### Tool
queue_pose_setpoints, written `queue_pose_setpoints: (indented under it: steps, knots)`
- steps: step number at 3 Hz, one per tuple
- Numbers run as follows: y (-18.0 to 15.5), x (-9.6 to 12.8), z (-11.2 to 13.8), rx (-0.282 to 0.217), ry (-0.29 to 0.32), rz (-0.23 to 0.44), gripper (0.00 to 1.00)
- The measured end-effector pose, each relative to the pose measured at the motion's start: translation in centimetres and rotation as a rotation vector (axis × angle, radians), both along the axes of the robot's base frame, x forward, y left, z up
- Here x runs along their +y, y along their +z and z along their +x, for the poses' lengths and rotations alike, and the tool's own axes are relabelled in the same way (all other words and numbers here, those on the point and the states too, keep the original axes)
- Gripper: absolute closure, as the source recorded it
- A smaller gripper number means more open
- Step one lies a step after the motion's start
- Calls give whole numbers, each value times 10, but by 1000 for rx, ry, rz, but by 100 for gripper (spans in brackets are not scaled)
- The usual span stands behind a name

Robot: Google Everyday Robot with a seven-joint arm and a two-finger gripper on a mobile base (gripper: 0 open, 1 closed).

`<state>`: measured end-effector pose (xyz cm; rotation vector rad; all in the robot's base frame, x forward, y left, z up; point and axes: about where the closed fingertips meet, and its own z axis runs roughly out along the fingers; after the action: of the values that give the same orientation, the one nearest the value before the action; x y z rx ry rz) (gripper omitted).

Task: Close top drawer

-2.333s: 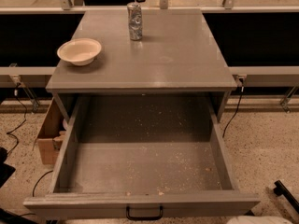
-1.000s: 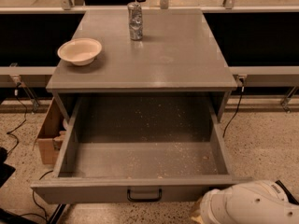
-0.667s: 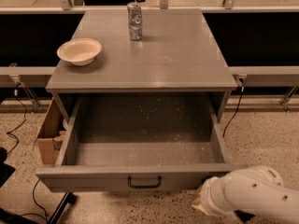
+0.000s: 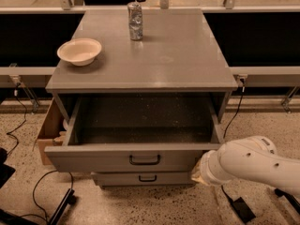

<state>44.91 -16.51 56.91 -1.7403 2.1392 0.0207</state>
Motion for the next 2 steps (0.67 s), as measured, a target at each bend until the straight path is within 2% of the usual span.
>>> queue_pose_setpoints:
  steps: [2]
  knots:
    - [47,-17,56,-101,57,-70,100]
